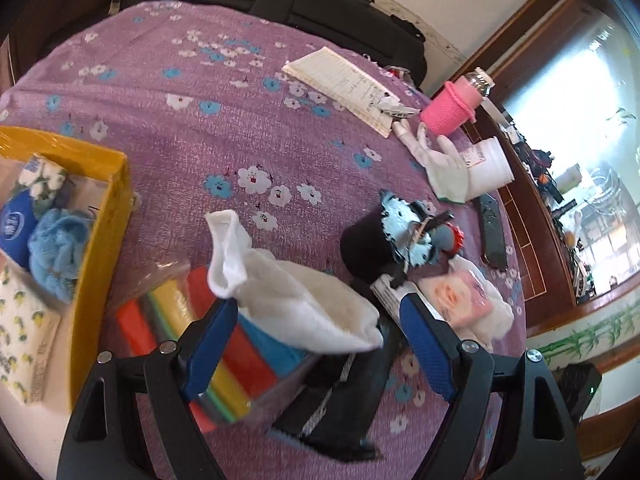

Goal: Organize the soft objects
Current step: 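Grasp the white cloth with the left tool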

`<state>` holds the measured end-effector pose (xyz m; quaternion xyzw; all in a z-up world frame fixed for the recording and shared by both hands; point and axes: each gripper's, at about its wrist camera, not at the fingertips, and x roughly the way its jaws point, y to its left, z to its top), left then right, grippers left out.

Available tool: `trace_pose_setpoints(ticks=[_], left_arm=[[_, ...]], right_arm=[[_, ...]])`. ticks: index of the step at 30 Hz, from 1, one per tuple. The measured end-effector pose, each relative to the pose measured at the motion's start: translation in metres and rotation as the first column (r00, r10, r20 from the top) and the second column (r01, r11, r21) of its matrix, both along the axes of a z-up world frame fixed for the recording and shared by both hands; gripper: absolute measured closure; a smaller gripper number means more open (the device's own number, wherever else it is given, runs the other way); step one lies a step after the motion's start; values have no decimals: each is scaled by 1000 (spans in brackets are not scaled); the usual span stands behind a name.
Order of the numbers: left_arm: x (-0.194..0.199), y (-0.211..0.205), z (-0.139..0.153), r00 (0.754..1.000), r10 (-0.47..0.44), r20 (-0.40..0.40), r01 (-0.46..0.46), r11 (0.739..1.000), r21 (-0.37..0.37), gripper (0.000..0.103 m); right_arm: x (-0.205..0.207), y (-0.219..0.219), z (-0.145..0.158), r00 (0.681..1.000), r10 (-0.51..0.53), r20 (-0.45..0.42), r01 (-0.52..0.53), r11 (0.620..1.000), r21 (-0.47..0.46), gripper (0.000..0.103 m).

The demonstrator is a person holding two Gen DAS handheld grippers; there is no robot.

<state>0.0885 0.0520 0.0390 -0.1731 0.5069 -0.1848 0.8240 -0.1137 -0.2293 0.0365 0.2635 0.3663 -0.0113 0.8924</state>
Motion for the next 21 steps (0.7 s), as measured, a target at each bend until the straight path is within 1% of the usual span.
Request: trace_pose_setpoints(ticks=[2, 5, 7, 9, 12, 13, 14, 16, 19, 21], left_arm=[[5, -3, -4, 1000, -2, -13, 1, 1000, -17, 21], [10, -11, -8, 1000, -2, -6, 2, 1000, -3, 20], [15, -19, -10, 1000, -18, 1, 18, 1000, 21, 14], [18, -28, -12, 999, -39, 16, 38, 998, 58, 14], [15, -32, -12, 998, -54, 37, 51, 995, 84, 14], [14, -32, -11, 997, -67, 41, 63, 994, 90, 25], [12, -30, -9, 996, -82, 43, 78, 994, 76, 54], [10, -24, -8, 995, -97, 33, 96, 994, 44, 80], [-3, -12, 4, 991, -101, 93, 97, 994, 40, 85], [-13, -1, 14, 988, -100, 119, 100, 995, 5, 86]], right_arm=[[0, 1, 0, 1000, 1, 0, -1, 1000, -4, 17], [1, 4, 0, 1000, 4, 0, -4, 1000, -16, 16], [2, 5, 0, 1000, 6, 0, -6, 1000, -21, 15], [2, 6, 0, 1000, 6, 1, -6, 1000, -25, 15], [2, 5, 0, 1000, 5, 1, -5, 1000, -24, 15], [2, 5, 0, 1000, 5, 1, -5, 1000, -25, 15], [1, 6, 0, 1000, 4, 2, -4, 1000, -26, 15], [2, 7, 0, 1000, 4, 1, -4, 999, -36, 15], [3, 12, 0, 1000, 12, -6, -12, 998, -65, 12], [4, 15, 0, 1000, 16, -14, -18, 996, -89, 11]])
